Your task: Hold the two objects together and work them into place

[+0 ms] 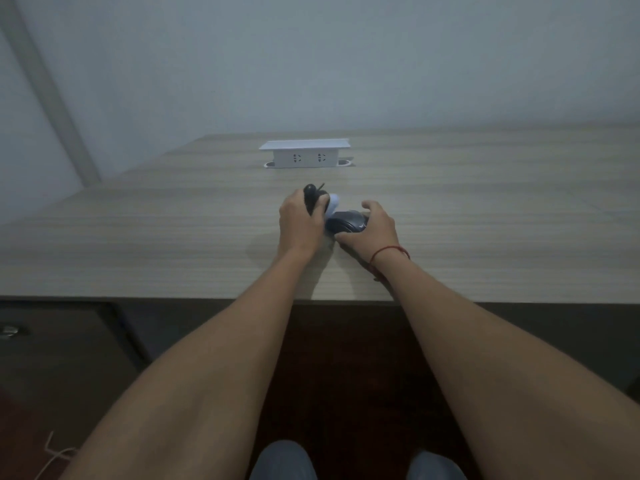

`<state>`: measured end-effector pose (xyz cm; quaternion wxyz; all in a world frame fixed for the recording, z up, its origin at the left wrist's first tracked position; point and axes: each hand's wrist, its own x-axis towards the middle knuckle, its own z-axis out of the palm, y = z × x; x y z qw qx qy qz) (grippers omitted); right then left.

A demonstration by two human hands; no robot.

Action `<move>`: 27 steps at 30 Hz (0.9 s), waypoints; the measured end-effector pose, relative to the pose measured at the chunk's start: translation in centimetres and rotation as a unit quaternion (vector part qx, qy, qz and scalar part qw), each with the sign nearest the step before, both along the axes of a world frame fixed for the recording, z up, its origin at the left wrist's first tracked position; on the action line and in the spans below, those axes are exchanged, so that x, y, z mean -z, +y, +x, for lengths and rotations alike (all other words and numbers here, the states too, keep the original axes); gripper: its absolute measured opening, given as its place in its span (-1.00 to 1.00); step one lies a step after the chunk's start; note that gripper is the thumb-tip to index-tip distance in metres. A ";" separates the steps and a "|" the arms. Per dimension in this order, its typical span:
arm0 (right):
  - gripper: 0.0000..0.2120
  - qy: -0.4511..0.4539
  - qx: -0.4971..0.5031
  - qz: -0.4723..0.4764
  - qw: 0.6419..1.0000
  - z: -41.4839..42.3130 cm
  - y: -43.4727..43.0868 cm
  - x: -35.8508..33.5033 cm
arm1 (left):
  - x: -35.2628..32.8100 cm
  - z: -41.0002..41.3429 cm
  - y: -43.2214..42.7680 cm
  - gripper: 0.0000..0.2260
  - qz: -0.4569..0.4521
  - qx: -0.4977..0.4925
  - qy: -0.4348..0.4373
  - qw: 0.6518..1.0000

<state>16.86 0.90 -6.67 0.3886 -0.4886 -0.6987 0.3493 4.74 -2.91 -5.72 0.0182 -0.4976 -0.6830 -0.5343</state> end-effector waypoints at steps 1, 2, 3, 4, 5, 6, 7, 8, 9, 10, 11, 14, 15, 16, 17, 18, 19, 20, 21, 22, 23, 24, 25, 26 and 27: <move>-0.20 -0.002 -0.003 -0.003 1.000 0.0 0.0 0.0 | -0.1 0.3 0.0 -0.79 -0.016 0.001 0.004 1.000; -0.20 -0.001 -0.003 -0.007 1.000 0.0 0.1 0.0 | -0.2 0.4 0.1 -0.77 -0.042 -0.002 0.011 0.999; -0.21 0.000 -0.003 -0.009 1.000 0.0 0.1 0.1 | -0.3 0.3 0.1 -0.76 -0.062 -0.009 0.016 0.998; -0.23 -0.010 -0.001 -0.004 1.000 0.0 0.1 0.2 | -0.4 0.0 0.2 -0.75 -0.071 -0.013 0.012 0.997; -0.25 -0.037 0.001 0.011 0.999 0.0 0.2 0.2 | -0.7 -0.2 0.1 -0.75 -0.066 -0.014 0.005 0.998; -0.27 -0.078 0.004 0.030 0.996 -0.1 0.3 0.2 | -0.9 -0.3 0.0 -0.74 -0.052 -0.014 -0.003 0.999; -0.29 -0.120 0.012 0.047 0.992 -0.2 0.4 0.2 | -1.0 -0.2 -0.1 -0.74 -0.035 -0.015 -0.009 0.999; -0.29 -0.150 0.022 0.057 0.987 -0.3 0.5 0.2 | -1.1 0.0 -0.1 -0.73 -0.022 -0.016 -0.015 1.000; -0.29 -0.162 0.028 0.060 0.985 -0.3 0.5 0.1 | -1.1 0.2 -0.1 -0.72 -0.017 -0.014 -0.019 1.000; -0.27 -0.160 0.027 0.056 0.985 -0.4 0.6 0.1 | -1.0 0.4 -0.1 -0.72 -0.021 -0.012 -0.016 1.000; -0.24 -0.146 0.018 0.052 0.988 -0.4 0.7 0.2 | -0.9 0.6 -0.1 -0.73 -0.033 -0.012 -0.009 0.999; -0.14 -0.069 -0.015 0.021 0.997 0.0 0.9 0.0 | -1.2 0.2 0.2 -0.71 -0.098 -0.027 0.013 0.995; -0.13 -0.044 -0.023 0.009 0.999 0.3 1.0 -0.1 | -1.6 -0.1 0.3 -0.69 -0.116 -0.033 0.021 0.992; -0.13 -0.027 -0.033 -0.002 0.999 0.6 1.1 -0.2 | -2.1 -0.3 0.4 -0.67 -0.123 -0.035 0.027 0.991; -0.13 -0.018 -0.046 -0.014 0.999 0.8 1.1 -0.3 | -2.5 -0.4 0.5 -0.65 -0.119 -0.030 0.031 0.992; -0.14 -0.015 -0.058 -0.024 0.998 0.8 1.2 -0.4 | -2.9 -0.4 0.6 -0.64 -0.112 -0.019 0.029 0.993; -0.14 -0.016 -0.067 -0.029 0.997 0.8 1.2 -0.4 | -3.1 -0.2 0.6 -0.65 -0.112 -0.009 0.027 0.993; -0.14 -0.021 -0.067 -0.029 0.997 0.7 1.2 -0.4 | -3.2 0.0 0.5 -0.67 -0.125 -0.004 0.031 0.992; -0.13 -0.031 -0.054 -0.022 0.998 0.5 1.2 -0.3 | -3.1 0.2 0.3 -0.69 -0.150 -0.009 0.044 0.988; -0.10 -0.046 -0.028 -0.009 0.999 0.3 1.0 -0.3 | -2.8 0.2 0.2 -0.70 -0.176 -0.019 0.060 0.982; -0.06 -0.060 0.007 0.003 0.998 0.1 0.8 -0.2 | -2.5 0.1 0.1 -0.72 -0.193 -0.029 0.071 0.978; -0.02 -0.073 0.045 0.017 0.996 0.0 0.6 -0.1 | -2.2 0.0 0.0 -0.73 -0.195 -0.036 0.070 0.978; -0.01 -0.089 0.080 0.030 0.992 -0.1 0.4 -0.2 | -2.0 -0.1 -0.2 -0.74 -0.180 -0.037 0.058 0.981; -0.02 -0.106 0.106 0.042 0.988 -0.2 0.2 -0.2 | -1.9 -0.2 -0.3 -0.74 -0.154 -0.034 0.036 0.987; -0.04 -0.114 0.120 0.046 0.985 -0.3 0.2 -0.1 | -1.8 -0.2 -0.5 -0.75 -0.120 -0.031 0.008 0.992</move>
